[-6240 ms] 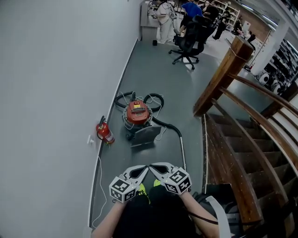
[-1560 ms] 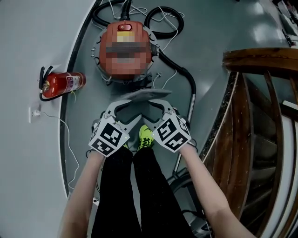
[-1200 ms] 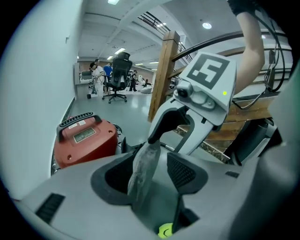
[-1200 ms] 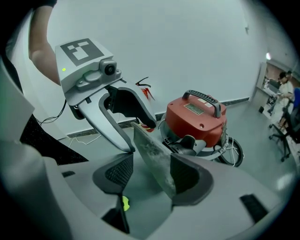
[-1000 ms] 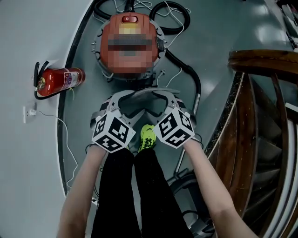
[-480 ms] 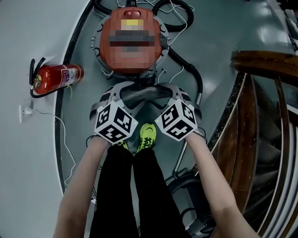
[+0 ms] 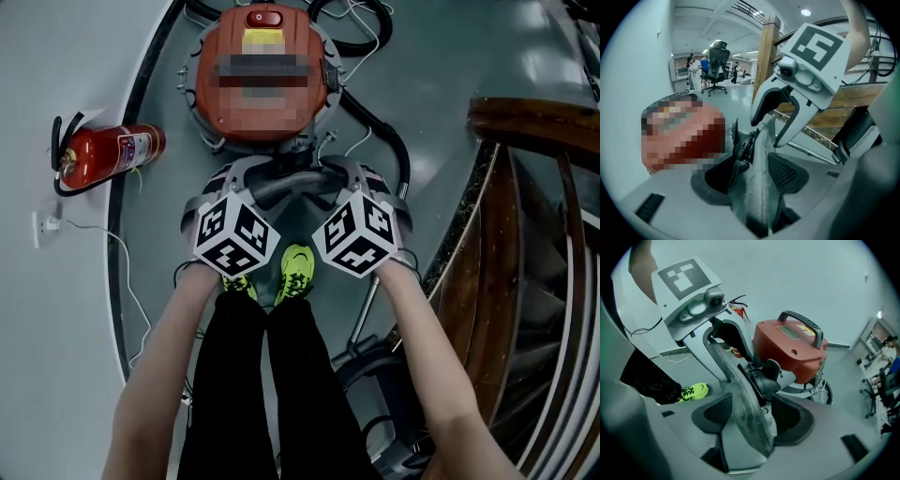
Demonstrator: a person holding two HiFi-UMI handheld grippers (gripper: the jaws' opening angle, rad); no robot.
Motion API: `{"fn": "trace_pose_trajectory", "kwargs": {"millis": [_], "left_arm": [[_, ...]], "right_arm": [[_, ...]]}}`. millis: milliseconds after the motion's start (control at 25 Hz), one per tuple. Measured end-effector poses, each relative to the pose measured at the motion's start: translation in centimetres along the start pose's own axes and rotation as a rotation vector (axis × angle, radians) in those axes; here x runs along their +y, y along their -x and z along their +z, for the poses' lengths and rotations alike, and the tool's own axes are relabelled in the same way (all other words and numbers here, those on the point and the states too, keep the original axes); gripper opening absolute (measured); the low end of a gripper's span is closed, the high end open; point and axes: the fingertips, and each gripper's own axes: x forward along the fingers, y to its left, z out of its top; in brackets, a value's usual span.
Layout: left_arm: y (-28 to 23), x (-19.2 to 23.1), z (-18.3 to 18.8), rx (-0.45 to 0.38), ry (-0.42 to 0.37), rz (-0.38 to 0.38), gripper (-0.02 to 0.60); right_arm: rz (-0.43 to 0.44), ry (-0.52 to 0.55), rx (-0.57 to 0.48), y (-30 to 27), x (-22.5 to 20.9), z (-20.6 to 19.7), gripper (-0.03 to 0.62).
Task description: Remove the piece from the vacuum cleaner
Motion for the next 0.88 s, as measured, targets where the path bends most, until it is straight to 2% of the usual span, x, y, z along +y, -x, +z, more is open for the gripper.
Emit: {"fn": "trace_pose_trajectory", "kwargs": {"millis": [440,760,880], "left_arm": [[-0.5,-0.1,0.1,-0.003,0.026,-0.025,0.236],[-0.9,-0.8,-0.1,-0.003,0.013,-0.047,0.111],[-1.2,-0.8,-0.2,0.000,0.042,-0.061,0.102]], "right_arm": [[0.066,0.013,0.047,-1.4,0.1,-0.6,0.259],[0.082,0.005,0.043,-1.6,0.1,-0.5,0.261],[0.089,-0.001,0.045,-1.6,0.1,-0.5,0.261]]}}
